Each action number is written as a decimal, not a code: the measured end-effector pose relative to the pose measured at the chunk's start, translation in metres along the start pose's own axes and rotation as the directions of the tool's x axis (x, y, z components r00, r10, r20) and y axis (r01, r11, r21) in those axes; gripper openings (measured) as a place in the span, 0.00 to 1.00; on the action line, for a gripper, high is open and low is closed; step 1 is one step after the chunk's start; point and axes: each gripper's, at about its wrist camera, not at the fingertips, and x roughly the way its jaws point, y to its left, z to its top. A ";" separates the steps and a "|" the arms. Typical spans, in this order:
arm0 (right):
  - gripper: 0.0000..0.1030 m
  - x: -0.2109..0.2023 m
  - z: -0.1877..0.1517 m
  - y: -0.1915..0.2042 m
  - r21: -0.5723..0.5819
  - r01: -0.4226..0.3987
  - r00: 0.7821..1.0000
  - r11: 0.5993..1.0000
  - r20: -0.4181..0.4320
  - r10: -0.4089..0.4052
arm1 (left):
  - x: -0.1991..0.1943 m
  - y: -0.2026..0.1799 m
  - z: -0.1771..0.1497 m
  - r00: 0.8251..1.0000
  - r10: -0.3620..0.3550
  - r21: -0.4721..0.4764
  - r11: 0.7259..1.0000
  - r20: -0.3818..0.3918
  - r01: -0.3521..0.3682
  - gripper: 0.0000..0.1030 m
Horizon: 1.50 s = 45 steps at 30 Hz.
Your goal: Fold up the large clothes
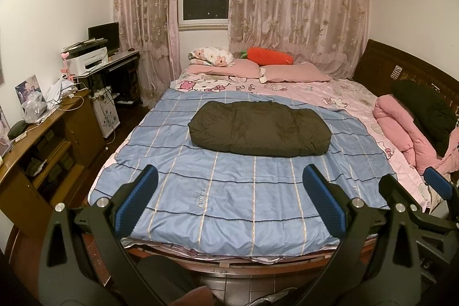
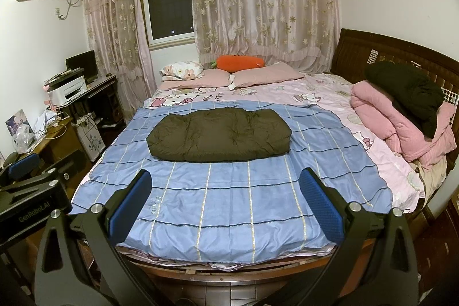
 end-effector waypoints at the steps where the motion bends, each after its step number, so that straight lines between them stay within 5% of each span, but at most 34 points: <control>1: 0.99 0.000 0.000 0.000 0.001 -0.001 1.000 1.000 0.001 0.001 | 0.000 0.000 0.000 1.000 -0.001 0.000 1.000 0.000 0.001 0.98; 45: 0.99 -0.003 0.006 0.007 -0.005 0.009 1.000 1.000 0.013 -0.009 | 0.001 0.008 -0.005 1.000 -0.003 0.003 1.000 -0.008 0.003 0.98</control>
